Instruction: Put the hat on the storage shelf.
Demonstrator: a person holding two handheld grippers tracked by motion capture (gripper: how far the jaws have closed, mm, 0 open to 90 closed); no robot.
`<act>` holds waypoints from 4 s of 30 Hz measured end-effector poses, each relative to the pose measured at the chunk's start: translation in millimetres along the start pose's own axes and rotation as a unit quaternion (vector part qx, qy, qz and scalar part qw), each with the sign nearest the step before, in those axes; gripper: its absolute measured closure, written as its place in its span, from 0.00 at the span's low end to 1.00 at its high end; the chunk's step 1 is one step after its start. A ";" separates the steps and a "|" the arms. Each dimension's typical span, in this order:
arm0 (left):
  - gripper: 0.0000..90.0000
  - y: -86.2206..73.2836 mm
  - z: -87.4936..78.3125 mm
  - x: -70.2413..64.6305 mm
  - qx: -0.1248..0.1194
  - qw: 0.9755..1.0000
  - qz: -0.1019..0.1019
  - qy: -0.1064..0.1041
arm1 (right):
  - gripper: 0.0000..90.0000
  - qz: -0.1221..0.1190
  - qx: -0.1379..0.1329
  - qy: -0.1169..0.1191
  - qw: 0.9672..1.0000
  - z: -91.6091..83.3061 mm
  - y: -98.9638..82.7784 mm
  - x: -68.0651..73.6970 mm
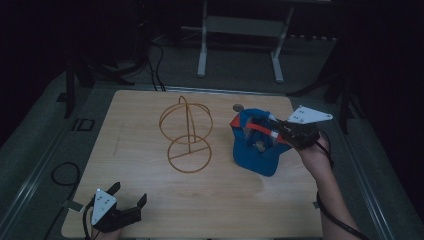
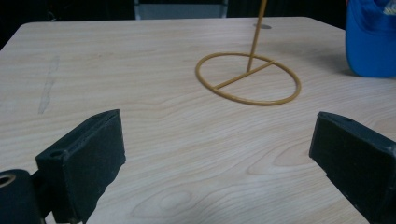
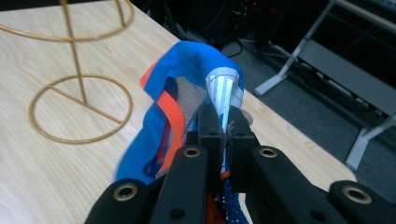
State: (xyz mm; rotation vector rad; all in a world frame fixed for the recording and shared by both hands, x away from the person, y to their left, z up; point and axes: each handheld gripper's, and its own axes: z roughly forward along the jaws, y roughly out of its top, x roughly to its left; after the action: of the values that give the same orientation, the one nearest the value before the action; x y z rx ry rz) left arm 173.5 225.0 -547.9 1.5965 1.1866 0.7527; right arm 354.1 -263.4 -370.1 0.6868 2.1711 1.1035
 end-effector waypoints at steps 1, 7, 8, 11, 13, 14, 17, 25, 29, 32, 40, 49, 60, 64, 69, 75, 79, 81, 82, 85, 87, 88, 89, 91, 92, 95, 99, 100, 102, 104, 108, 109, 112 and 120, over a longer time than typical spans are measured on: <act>0.04 0.0 0.0 0.0 0.000 1.000 0.000 0.000 | 0.98 0.000 0.000 0.000 1.000 0.0 0.0 0.0; 0.04 23.9 -3.6 -14.5 0.014 0.999 0.008 -0.032 | 0.98 -0.018 -0.014 0.009 1.000 -22.5 7.1 15.0; 0.04 27.9 -4.5 -16.8 0.015 0.999 0.009 -0.041 | 0.98 -0.018 -0.017 0.010 1.000 -25.5 6.9 17.2; 0.06 41.1 -5.8 -25.0 0.014 0.998 0.014 -0.059 | 0.98 -0.016 -0.027 0.014 0.999 -34.3 5.3 24.3; 0.06 50.3 -5.9 -30.2 0.014 0.997 0.024 -0.072 | 0.98 -0.017 -0.035 0.018 0.999 -39.8 4.3 28.9; 0.06 54.8 -5.4 -33.2 0.014 0.997 0.030 -0.074 | 0.98 -0.017 -0.037 0.021 0.999 -42.1 3.9 31.0; 0.06 68.5 -3.6 -41.8 0.016 0.995 0.040 -0.088 | 0.98 -0.011 -0.046 0.036 0.998 -48.1 2.8 36.0; 0.08 100.3 5.5 -64.3 0.010 0.988 0.069 -0.135 | 0.98 -0.017 -0.069 0.068 0.995 -61.1 3.9 55.2; 0.10 111.9 14.5 -75.9 0.011 0.985 0.091 -0.148 | 0.98 -0.023 -0.073 0.085 0.993 -65.0 6.9 63.8; 0.12 120.8 22.3 -83.9 0.015 0.982 0.102 -0.160 | 0.98 -0.033 -0.070 0.081 0.994 -65.7 9.4 67.7; 0.16 146.8 43.7 -106.3 0.013 0.974 0.123 -0.187 | 0.98 -0.040 -0.080 0.093 0.992 -66.3 15.0 73.5; 0.18 168.3 65.6 -134.7 0.022 0.966 0.140 -0.214 | 0.98 -0.047 -0.086 0.110 0.989 -67.0 18.0 82.8; 0.40 184.6 83.7 -158.1 0.025 0.960 0.151 -0.233 | 0.98 -0.055 -0.087 0.115 0.988 -66.0 19.2 87.6; 0.57 185.0 87.8 -162.6 0.027 0.959 0.151 -0.237 | 0.98 -0.055 -0.089 0.116 0.988 -64.9 18.1 88.1; 0.81 182.7 91.3 -165.0 0.029 0.963 0.145 -0.227 | 0.98 -0.053 -0.087 0.117 0.988 -64.1 16.2 89.0; 0.96 184.4 91.4 -165.7 0.023 0.965 0.141 -0.219 | 0.98 -0.052 -0.087 0.120 0.988 -64.1 14.9 91.2; 0.97 190.5 88.0 -167.9 0.007 0.965 0.148 -0.215 | 0.98 -0.048 -0.096 0.121 0.987 -69.5 13.4 93.1; 0.97 192.0 87.2 -168.9 0.006 0.965 0.150 -0.215 | 0.98 -0.049 -0.098 0.123 0.986 -71.1 13.0 93.6; 0.97 194.8 85.8 -170.8 0.003 0.964 0.155 -0.216 | 0.98 -0.049 -0.102 0.123 0.986 -75.5 12.1 96.2; 0.97 197.1 84.6 -172.5 -0.002 0.963 0.156 -0.219 | 0.97 -0.046 -0.107 0.133 0.984 -80.2 9.8 99.5; 0.97 200.1 82.7 -173.9 -0.011 0.961 0.157 -0.227 | 0.97 -0.051 -0.107 0.134 0.984 -83.7 8.2 103.8; 0.97 200.9 81.9 -174.4 -0.015 0.961 0.159 -0.228 | 0.96 -0.052 -0.107 0.137 0.983 -85.5 7.7 106.0; 0.97 202.0 81.0 -174.8 -0.018 0.960 0.158 -0.230 | 0.95 -0.052 -0.108 0.139 0.983 -87.3 7.0 107.8; 0.97 203.8 79.3 -175.5 -0.028 0.958 0.159 -0.238 | 0.93 -0.053 -0.112 0.146 0.982 -90.9 6.2 111.3; 0.97 205.0 78.4 -175.5 -0.030 0.958 0.160 -0.236 | 0.91 -0.051 -0.113 0.149 0.981 -92.2 5.9 112.6; 0.97 208.0 76.1 -174.5 -0.037 0.956 0.154 -0.246 | 0.88 -0.055 -0.118 0.156 0.979 -96.7 5.1 117.9; 0.97 210.9 73.7 -169.6 -0.046 0.953 0.143 -0.262 | 0.79 -0.052 -0.124 0.171 0.976 -101.7 5.6 122.7; 0.97 211.4 72.6 -168.2 -0.048 0.952 0.138 -0.268 | 0.77 -0.053 -0.126 0.176 0.975 -102.7 5.9 123.6; 0.97 212.7 70.2 -166.3 -0.052 0.951 0.137 -0.272 | 0.70 -0.054 -0.130 0.178 0.974 -104.8 6.5 124.6; 0.97 213.6 68.1 -163.8 -0.059 0.947 0.141 -0.282 | 0.66 -0.047 -0.138 0.180 0.973 -106.9 6.8 123.5; 0.97 214.2 65.0 -155.1 -0.081 0.933 0.158 -0.314 | 0.64 -0.039 -0.145 0.165 0.975 -108.4 5.8 116.3; 0.97 214.3 64.2 -152.8 -0.087 0.930 0.159 -0.320 | 0.63 -0.040 -0.142 0.160 0.976 -107.8 5.1 115.2; 0.97 216.0 62.7 -143.5 -0.103 0.918 0.153 -0.352 | 0.62 -0.035 -0.131 0.157 0.978 -102.0 0.2 112.0; 0.97 216.3 61.1 -138.2 -0.109 0.886 0.134 -0.430 | 0.61 -0.034 -0.118 0.165 0.979 -84.7 -7.8 120.5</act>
State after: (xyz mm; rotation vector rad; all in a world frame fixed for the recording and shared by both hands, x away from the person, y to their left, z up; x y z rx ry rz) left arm 254.6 63.3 -355.8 1.6375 0.2294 0.2487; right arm 210.3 -230.7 -369.9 0.3378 2.2587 1.4957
